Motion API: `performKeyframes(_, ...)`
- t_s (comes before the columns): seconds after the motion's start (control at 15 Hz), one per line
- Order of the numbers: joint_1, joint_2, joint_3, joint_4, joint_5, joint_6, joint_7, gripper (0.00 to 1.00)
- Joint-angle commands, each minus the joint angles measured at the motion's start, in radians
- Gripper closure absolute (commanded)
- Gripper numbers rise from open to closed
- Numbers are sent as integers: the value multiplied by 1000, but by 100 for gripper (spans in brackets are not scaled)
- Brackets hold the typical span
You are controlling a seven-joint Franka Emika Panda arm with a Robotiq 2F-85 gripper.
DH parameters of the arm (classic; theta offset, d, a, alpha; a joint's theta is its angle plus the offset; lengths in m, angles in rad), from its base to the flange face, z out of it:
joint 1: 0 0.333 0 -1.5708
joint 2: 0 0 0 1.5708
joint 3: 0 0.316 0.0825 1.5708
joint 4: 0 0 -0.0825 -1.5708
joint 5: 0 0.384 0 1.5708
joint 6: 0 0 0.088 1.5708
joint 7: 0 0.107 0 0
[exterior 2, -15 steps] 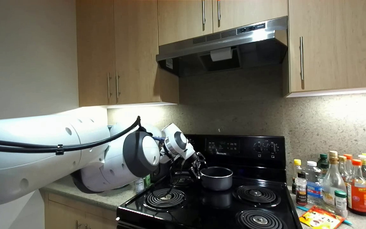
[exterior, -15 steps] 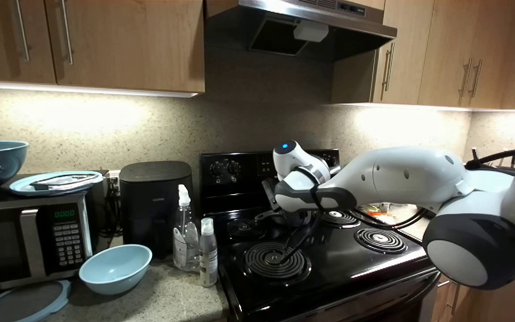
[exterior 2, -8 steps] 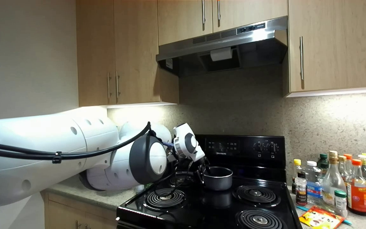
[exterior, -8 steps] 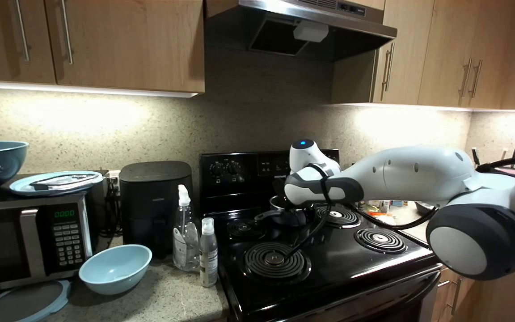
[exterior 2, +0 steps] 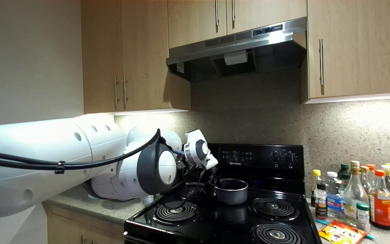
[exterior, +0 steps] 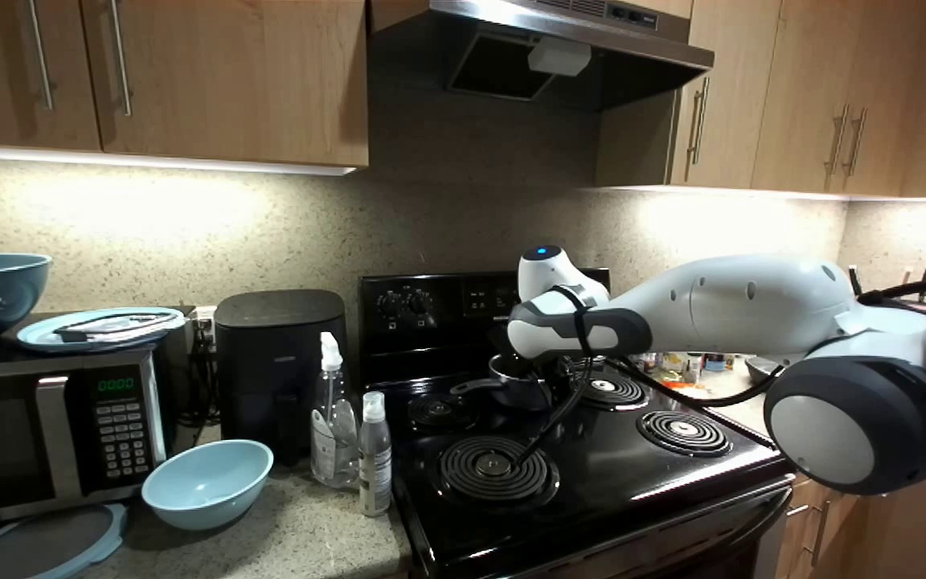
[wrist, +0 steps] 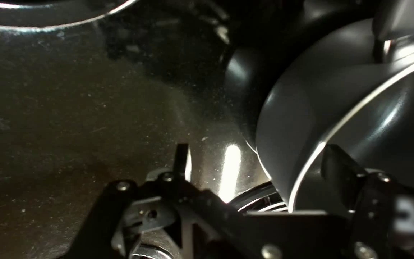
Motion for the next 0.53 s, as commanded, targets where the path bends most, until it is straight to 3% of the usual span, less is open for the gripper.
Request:
performKeyframes(0.0,27,-51,-9,-60,-8,-30,-9,40)
performKeyframes(0.07,33,-49,-16,-57,-13,-24,-6,46)
performKeyframes(0.13,42,-52,-30,-60,-21,-32,18,12)
performKeyframes(0.2,52,-52,-51,-60,-33,-39,52,11)
performKeyframes(0.27,30,-11,-26,0,-10,-17,9,31)
performKeyframes(0.33,36,-11,-36,0,-14,-23,20,26)
performKeyframes(0.4,40,-11,-42,-1,-17,-26,26,1)
performKeyframes(0.47,37,-16,-34,-8,-7,-24,28,0)
